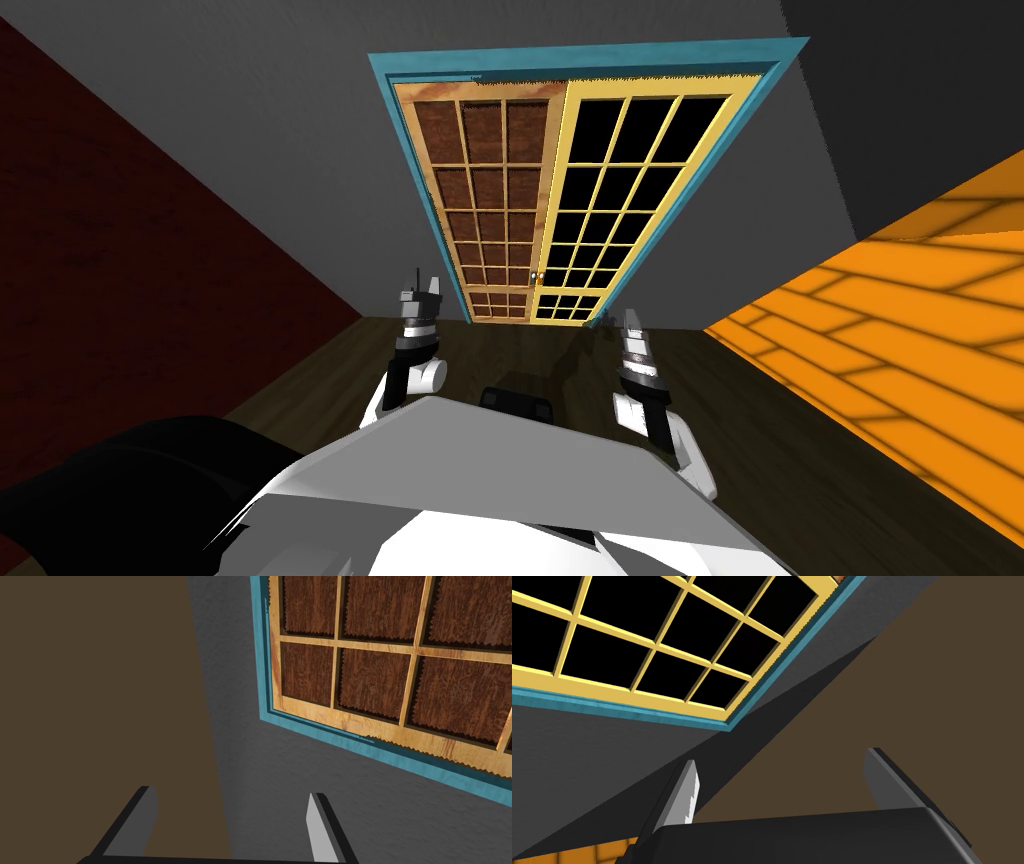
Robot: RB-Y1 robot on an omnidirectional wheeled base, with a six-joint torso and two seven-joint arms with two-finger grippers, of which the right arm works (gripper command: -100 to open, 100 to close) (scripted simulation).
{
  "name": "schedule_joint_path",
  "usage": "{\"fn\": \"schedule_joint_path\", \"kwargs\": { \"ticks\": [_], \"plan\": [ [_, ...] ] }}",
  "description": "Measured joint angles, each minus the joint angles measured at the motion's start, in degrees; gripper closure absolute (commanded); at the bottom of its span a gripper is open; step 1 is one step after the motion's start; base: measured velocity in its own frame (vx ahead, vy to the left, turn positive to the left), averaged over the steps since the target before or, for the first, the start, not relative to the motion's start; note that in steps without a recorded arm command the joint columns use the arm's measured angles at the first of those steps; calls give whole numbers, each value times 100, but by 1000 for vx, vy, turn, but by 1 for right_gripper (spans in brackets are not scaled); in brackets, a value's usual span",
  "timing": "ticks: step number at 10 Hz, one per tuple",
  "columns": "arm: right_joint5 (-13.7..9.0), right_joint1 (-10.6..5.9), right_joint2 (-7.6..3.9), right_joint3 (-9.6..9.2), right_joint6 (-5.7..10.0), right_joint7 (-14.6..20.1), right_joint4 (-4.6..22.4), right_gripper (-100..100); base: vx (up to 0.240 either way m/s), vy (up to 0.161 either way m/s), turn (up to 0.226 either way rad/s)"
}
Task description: Pull the door open
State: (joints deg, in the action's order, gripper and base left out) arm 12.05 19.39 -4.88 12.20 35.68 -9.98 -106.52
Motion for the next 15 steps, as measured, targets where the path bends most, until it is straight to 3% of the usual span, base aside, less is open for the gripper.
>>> {"fn": "schedule_joint_path", "kwargs": {
  "ticks": [15],
  "plan": [
    [1209,-977,-52,747,682,-1528,2319,-100,91,24,-21]
  ]
}}
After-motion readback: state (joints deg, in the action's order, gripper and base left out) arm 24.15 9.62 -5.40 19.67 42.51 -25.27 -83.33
